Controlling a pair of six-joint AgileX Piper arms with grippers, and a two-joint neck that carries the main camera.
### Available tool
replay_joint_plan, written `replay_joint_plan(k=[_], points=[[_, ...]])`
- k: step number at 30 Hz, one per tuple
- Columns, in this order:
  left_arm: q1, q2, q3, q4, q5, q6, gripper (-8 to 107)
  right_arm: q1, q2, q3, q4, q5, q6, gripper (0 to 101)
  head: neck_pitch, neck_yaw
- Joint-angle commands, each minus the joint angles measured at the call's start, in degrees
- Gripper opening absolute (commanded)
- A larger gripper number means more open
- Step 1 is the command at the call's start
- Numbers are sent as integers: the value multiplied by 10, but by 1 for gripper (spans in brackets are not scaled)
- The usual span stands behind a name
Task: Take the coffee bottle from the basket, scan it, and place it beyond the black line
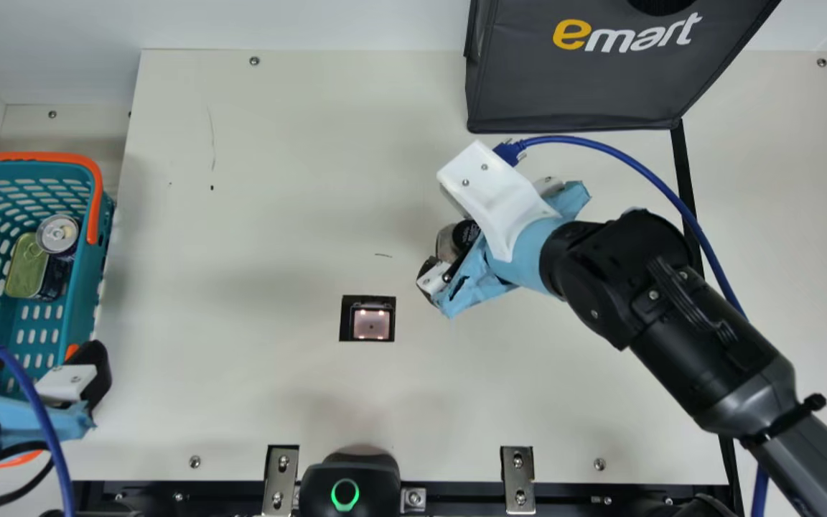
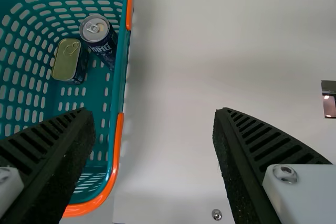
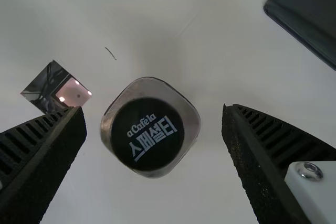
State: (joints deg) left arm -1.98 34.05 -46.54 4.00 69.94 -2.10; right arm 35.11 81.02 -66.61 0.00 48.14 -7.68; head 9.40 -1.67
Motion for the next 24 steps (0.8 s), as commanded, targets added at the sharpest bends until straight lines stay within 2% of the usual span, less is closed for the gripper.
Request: replay_joint_plan(k=[1,13,24], points=[[0,0,0,0,0,0,90,-1,3,-2,0,1,-1,91,-15,1],[0,0,0,0,0,0,90,3,15,-4,-4,2,0,91,-15,1],[0,0,0,0,0,0,90,6,19,-5,-7,5,6,17,-15,1]])
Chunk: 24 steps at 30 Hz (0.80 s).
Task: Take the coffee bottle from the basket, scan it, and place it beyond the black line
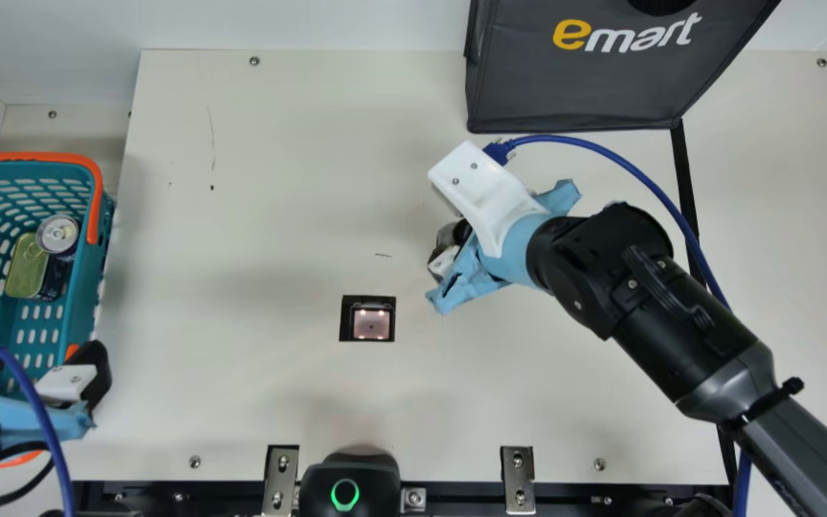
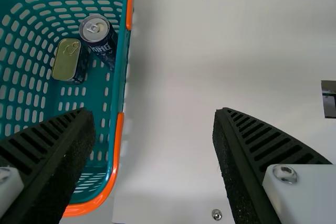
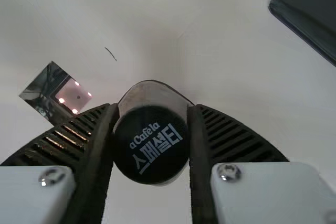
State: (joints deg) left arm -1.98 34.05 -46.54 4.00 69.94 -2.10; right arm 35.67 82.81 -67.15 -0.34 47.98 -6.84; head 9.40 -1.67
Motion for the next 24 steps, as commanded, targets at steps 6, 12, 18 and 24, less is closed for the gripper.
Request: replay_joint_plan(k=[6,12,18,24], points=[[0,0,0,0,0,0,90,2,1,-2,-3,10,-3,0,-15,1],[0,0,0,0,0,0,90,4,2,-4,-1,14,-6,0,-15,1],[0,0,0,0,0,0,90,6,3,-5,1,16,-7,0,-15,-53],[0,0,0,0,0,0,90,7,3,-6,4,17,-9,0,-15,-133]])
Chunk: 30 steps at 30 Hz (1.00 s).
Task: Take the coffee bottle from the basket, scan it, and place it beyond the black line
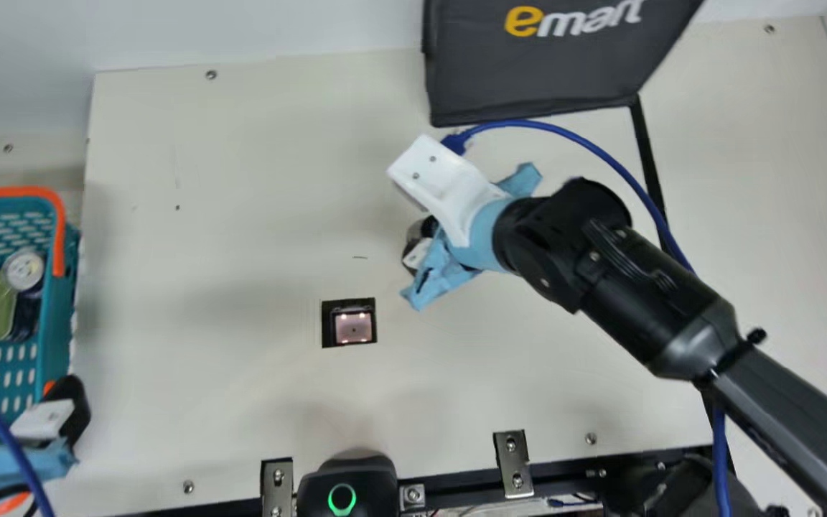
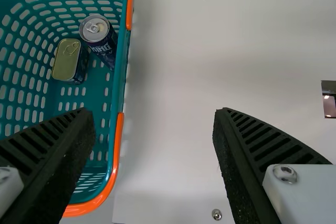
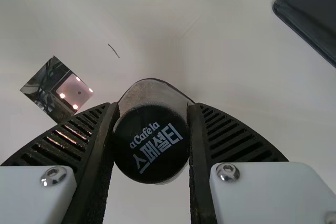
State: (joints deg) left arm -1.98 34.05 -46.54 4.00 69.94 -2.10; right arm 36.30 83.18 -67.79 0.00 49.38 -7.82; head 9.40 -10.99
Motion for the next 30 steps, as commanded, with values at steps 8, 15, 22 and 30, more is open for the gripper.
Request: replay_joint_plan(k=[8,15,22,30], points=[[0,0,0,0,0,0,90,-2,-2,0,3,5,-1,0,-15,-106],[0,0,0,0,0,0,90,-6,-3,-1,4,6,-5,0,-15,-106],[0,0,0,0,0,0,90,-18,-4,-10,2,15,-10,0,-15,-106],[0,0,0,0,0,0,90,-51,-4,-36,-3,29,-17,0,-15,-106]])
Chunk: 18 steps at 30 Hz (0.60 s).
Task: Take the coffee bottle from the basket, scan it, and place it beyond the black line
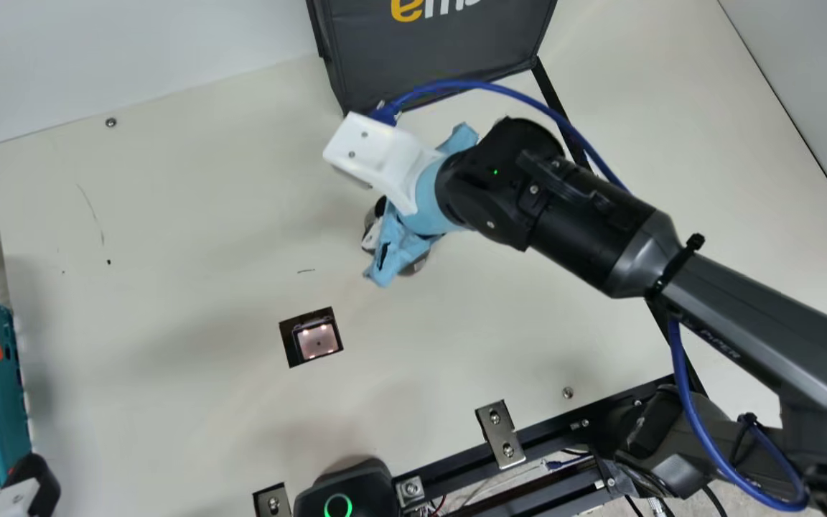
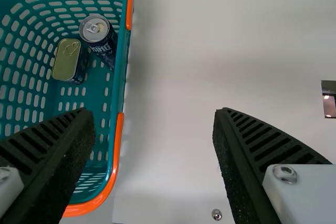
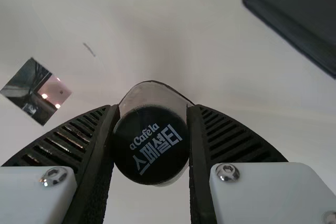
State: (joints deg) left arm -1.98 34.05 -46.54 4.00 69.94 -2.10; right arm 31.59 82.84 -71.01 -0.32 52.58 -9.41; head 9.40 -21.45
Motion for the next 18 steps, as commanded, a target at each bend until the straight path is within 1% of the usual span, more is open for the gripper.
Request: replay_joint_plan(k=[1,18], points=[[0,0,0,0,0,0,90,-9,0,-7,0,-2,-3,0,-15,-1],[0,0,0,0,0,0,90,-102,4,-64,0,28,-33,0,-15,-1]])
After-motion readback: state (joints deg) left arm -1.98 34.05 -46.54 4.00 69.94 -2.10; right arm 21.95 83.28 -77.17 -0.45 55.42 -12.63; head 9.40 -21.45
